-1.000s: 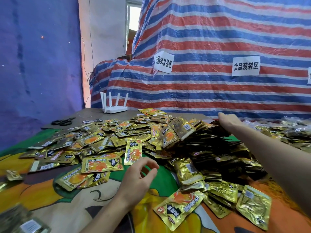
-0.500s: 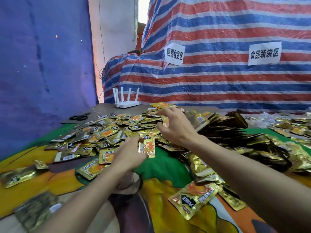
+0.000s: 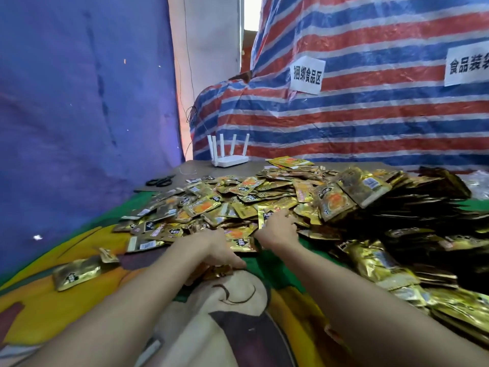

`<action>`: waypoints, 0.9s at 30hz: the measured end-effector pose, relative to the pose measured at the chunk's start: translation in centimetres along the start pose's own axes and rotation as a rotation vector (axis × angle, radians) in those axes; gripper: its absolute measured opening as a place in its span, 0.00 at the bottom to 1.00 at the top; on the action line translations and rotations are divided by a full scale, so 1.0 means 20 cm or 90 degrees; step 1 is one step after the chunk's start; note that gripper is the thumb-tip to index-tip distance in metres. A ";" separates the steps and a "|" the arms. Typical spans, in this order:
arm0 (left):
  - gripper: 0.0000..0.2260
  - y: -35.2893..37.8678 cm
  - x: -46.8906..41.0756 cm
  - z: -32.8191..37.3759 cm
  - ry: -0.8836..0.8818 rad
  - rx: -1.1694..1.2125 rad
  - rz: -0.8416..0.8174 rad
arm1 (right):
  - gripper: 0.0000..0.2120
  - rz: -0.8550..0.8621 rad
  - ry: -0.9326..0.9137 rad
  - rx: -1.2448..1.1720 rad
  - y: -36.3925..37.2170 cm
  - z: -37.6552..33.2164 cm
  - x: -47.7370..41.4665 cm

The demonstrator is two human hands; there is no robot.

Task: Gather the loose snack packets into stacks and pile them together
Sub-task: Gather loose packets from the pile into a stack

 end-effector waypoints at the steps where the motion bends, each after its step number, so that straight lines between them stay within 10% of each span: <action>1: 0.28 -0.02 0.00 0.01 0.022 -0.020 0.005 | 0.37 -0.003 0.000 -0.014 0.01 0.00 0.00; 4: 0.10 -0.04 0.03 0.04 0.067 -0.110 0.069 | 0.31 -0.007 0.011 -0.057 0.02 0.02 -0.01; 9: 0.07 -0.06 0.08 0.01 0.075 -0.059 0.227 | 0.12 -0.011 0.032 -0.114 -0.02 0.05 0.00; 27: 0.04 -0.27 0.24 -0.29 0.045 0.545 0.590 | 0.17 -0.121 0.137 -0.432 0.05 -0.01 0.13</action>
Point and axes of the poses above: each hand's wrist, its own x-axis away from the middle knuckle, its own y-axis out of the palm, z = x × y, the point moved 7 cm from there along -x, towards the middle knuckle, and after that the axes turned 5 degrees about y, right-handed, at the moved point
